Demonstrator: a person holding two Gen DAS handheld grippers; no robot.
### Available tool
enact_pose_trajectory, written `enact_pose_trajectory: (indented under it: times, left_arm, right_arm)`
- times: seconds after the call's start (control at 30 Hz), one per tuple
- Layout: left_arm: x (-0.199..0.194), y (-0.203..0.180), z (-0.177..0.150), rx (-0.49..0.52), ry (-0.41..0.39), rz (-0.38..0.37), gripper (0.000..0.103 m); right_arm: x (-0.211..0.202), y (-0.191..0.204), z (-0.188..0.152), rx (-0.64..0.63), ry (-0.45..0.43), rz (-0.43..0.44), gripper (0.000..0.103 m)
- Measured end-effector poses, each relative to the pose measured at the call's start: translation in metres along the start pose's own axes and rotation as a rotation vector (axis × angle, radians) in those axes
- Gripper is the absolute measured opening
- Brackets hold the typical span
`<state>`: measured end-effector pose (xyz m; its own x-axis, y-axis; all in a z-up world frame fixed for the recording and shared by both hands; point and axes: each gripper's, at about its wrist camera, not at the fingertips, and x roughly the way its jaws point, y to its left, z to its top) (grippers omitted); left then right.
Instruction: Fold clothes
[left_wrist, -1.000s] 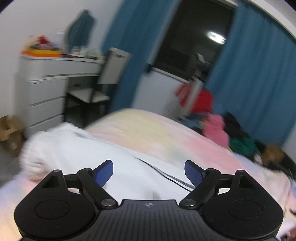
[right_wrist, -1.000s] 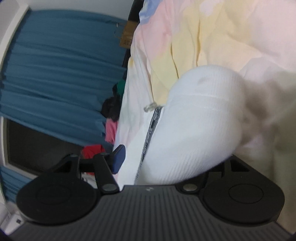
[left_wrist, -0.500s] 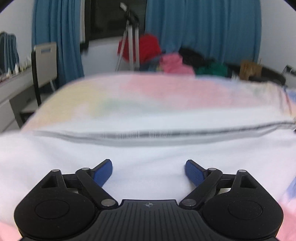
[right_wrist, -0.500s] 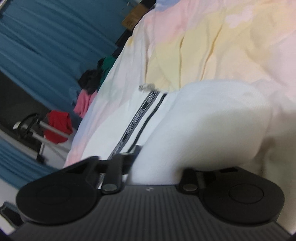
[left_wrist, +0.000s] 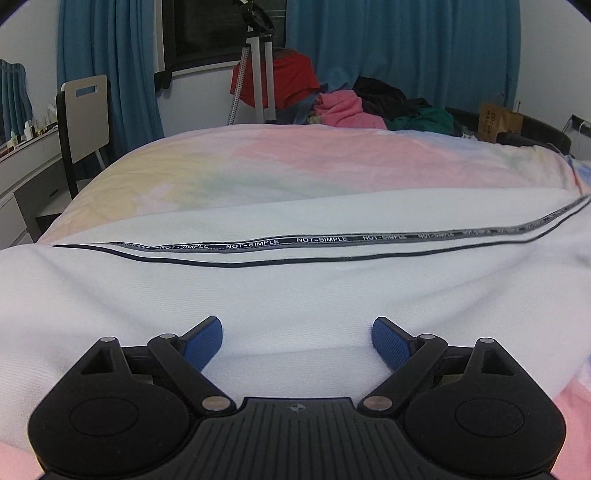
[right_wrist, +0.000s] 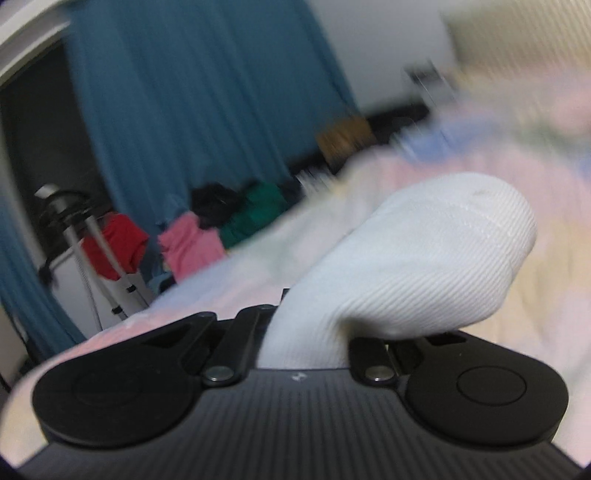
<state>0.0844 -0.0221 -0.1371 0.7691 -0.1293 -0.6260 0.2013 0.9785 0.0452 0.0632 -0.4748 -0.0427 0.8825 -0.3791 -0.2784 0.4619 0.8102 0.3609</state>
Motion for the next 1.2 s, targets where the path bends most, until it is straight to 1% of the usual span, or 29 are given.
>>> enact_pose_trajectory:
  times: [0.1,0.17,0.23,0.33,0.43,0.57,0.63,0.67,0.7,0.8,0.87,0.93,1.0,1.07,1.13,1.2]
  left_arm:
    - [-0.006,0.004,0.006,-0.029,-0.003,-0.019,0.090]
    - [-0.012,0.011,0.012,-0.070,-0.008,-0.030,0.090]
    - [-0.022,0.018,0.018,-0.112,-0.031,-0.035,0.090]
    - [-0.042,0.034,0.028,-0.181,-0.087,-0.030,0.090]
    - [-0.060,0.053,0.035,-0.253,-0.136,-0.014,0.090]
    - [-0.077,0.079,0.038,-0.345,-0.155,0.005,0.090]
    - [-0.083,0.090,0.037,-0.390,-0.152,0.001,0.090]
    - [-0.085,0.096,0.037,-0.415,-0.149,-0.002,0.090]
    - [-0.087,0.100,0.038,-0.435,-0.150,-0.007,0.090]
    - [-0.093,0.111,0.040,-0.469,-0.161,-0.023,0.090]
    - [-0.094,0.113,0.041,-0.471,-0.167,-0.036,0.090]
    - [-0.094,0.113,0.042,-0.466,-0.172,-0.052,0.090]
    - [-0.093,0.112,0.043,-0.459,-0.170,-0.075,0.090]
    - [-0.092,0.109,0.043,-0.450,-0.167,-0.106,0.090]
    - [-0.094,0.107,0.042,-0.438,-0.170,-0.139,0.090]
    - [-0.097,0.103,0.042,-0.420,-0.180,-0.170,0.089]
  right_arm:
    - [-0.029,0.051,0.003,-0.194,-0.091,0.071,0.013]
    - [-0.052,0.086,-0.002,-0.321,-0.137,0.153,0.013]
    - [-0.073,0.122,-0.016,-0.460,-0.167,0.235,0.013]
    - [-0.096,0.169,-0.050,-0.670,-0.169,0.341,0.013]
    - [-0.108,0.205,-0.100,-0.889,-0.131,0.432,0.013]
    - [-0.107,0.226,-0.175,-1.115,0.054,0.511,0.013]
    - [-0.105,0.228,-0.207,-1.207,0.135,0.505,0.013]
    - [-0.106,0.227,-0.216,-1.243,0.122,0.491,0.013]
    - [-0.108,0.226,-0.224,-1.272,0.110,0.478,0.013]
    - [-0.112,0.224,-0.214,-1.230,0.109,0.462,0.013]
    - [-0.123,0.228,-0.209,-1.220,0.086,0.480,0.013]
    - [-0.129,0.233,-0.211,-1.218,0.101,0.519,0.013]
    - [-0.140,0.246,-0.225,-1.259,0.114,0.512,0.015]
    - [-0.139,0.253,-0.227,-1.281,0.116,0.503,0.016]
    - [-0.138,0.256,-0.219,-1.274,0.164,0.514,0.020]
    - [-0.141,0.254,-0.203,-1.226,0.229,0.548,0.029]
